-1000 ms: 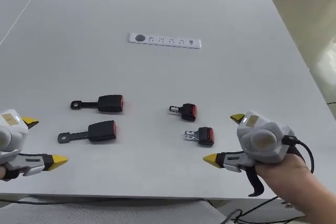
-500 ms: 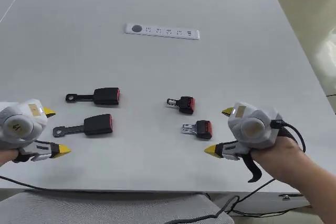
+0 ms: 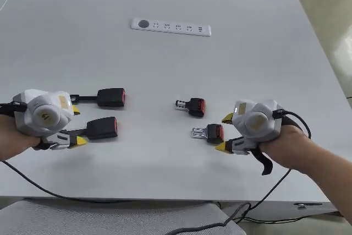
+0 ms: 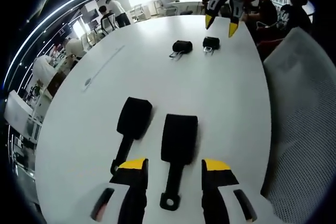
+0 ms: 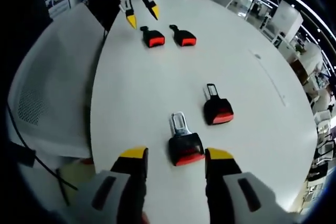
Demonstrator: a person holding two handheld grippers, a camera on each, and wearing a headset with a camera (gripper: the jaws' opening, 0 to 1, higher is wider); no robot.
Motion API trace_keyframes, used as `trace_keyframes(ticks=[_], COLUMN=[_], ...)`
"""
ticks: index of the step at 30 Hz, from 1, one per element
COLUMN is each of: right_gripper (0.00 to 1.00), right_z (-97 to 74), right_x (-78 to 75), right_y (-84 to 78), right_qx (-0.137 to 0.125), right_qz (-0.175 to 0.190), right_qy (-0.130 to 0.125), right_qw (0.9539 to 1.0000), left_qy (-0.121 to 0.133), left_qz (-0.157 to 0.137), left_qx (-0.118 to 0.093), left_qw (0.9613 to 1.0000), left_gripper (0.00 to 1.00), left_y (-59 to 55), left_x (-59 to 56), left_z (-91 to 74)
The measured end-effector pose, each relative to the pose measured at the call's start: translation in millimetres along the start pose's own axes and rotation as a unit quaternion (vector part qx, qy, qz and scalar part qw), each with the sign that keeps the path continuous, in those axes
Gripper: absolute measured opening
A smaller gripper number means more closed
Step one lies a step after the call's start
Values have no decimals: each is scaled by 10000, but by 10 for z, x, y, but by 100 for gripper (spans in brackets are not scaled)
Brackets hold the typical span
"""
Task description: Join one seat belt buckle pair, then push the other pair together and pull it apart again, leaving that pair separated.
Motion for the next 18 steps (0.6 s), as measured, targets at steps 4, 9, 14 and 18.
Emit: trace_keyframes(ticks=[4,9,14,18], right_gripper=[44,43,43,42], right_z=[79,164,228,294], right_x=[-24,-71,-107,-96], right_y=[-40,-121,-144,-184], right_qx=[68,155,155,226], right_qz=[-79,-104,-87,-138], right_qy=[138,238,328,457], right_qw=[9999,9995,9993,9986], left_qy=[-75,-265,-505,-478], left_qz=[88,146,188,529], left_qx=[21,98,231,616], left_qw=[9999,9995,9983,9956], left_gripper=[41,41,41,37], left_y=[63,85,56,-18], left_x=[42,43,-24,-3], left_z=[70,156,253,305])
Point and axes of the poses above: the centre of the closed fingertips' face, and the gripper's own axes: z roughly forward along the fingers, x roughly to its left, y roughly out of its top, the point moved 1 cm from there along -z, roughly backward along the fingers, and after that the axes turned 11 degrees about -y, right-handed, at the moved point
